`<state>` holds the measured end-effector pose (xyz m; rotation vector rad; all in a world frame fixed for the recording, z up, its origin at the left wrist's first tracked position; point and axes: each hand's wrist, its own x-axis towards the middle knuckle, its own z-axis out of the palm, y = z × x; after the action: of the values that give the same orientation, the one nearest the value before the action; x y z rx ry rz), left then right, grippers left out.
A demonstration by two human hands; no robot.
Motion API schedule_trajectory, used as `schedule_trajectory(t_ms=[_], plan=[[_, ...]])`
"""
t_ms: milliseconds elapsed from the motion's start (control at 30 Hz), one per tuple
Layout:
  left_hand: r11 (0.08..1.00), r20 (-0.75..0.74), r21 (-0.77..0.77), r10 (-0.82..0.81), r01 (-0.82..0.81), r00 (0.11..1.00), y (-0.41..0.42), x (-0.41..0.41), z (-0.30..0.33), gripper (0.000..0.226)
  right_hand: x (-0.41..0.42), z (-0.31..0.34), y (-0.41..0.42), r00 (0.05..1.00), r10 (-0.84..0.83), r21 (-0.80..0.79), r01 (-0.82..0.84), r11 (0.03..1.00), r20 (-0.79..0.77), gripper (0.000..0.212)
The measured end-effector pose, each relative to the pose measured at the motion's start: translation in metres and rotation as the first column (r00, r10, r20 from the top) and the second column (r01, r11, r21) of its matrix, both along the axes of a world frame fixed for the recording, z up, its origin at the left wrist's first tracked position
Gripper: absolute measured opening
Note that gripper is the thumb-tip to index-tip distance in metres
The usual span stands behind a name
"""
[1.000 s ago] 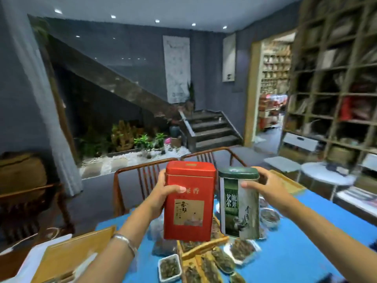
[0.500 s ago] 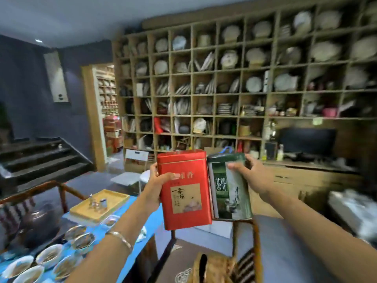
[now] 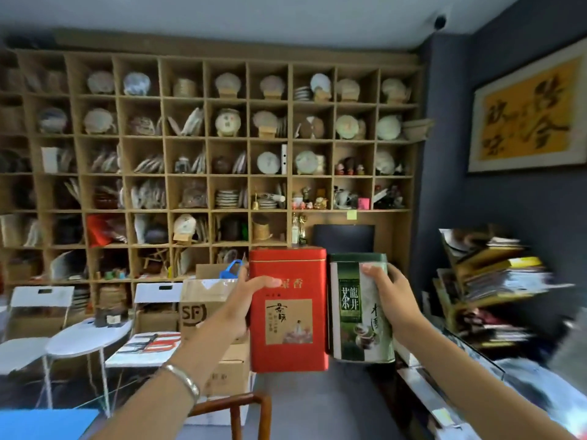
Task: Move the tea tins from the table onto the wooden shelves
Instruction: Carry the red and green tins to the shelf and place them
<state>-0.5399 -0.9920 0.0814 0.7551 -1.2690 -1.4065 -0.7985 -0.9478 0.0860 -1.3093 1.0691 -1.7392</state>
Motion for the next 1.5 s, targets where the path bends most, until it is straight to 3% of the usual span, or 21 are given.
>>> schedule_trajectory(t_ms=[367,567,700,867,1267,1500], plan=[[0.998,-0.012,-0.043,0.038,-0.039,0.999,-0.195,-0.077,0.051,0.093,-0.084,0.055,-0.190,0.988,0.096,-0.080,-0.106,0.991,-0.123,0.044],[0.996,-0.004,0.026,0.080,-0.080,0.997,-0.269,-0.106,0.040,0.089,-0.113,0.042,-0.291,0.989,0.145,-0.059,-0.147,0.987,-0.043,0.038],[0.987,0.021,0.079,0.138,-0.139,0.990,-0.319,-0.113,0.018,0.088,-0.117,0.025,-0.360,0.971,0.240,-0.035,-0.241,0.970,-0.017,0.053],[0.957,0.069,0.085,0.272,-0.277,0.960,-0.386,-0.114,0.013,0.094,-0.120,0.022,-0.456,0.927,0.374,-0.016,-0.374,0.927,0.015,0.041],[0.865,-0.027,0.012,0.502,-0.502,0.864,-0.503,-0.086,0.022,0.095,-0.077,0.037,-0.646,0.788,0.615,-0.014,-0.615,0.788,0.026,0.036],[0.787,-0.006,-0.009,0.617,-0.617,0.787,-0.575,-0.029,0.015,0.099,-0.008,0.024,-0.738,0.734,0.677,-0.002,-0.678,0.735,0.045,0.069]])
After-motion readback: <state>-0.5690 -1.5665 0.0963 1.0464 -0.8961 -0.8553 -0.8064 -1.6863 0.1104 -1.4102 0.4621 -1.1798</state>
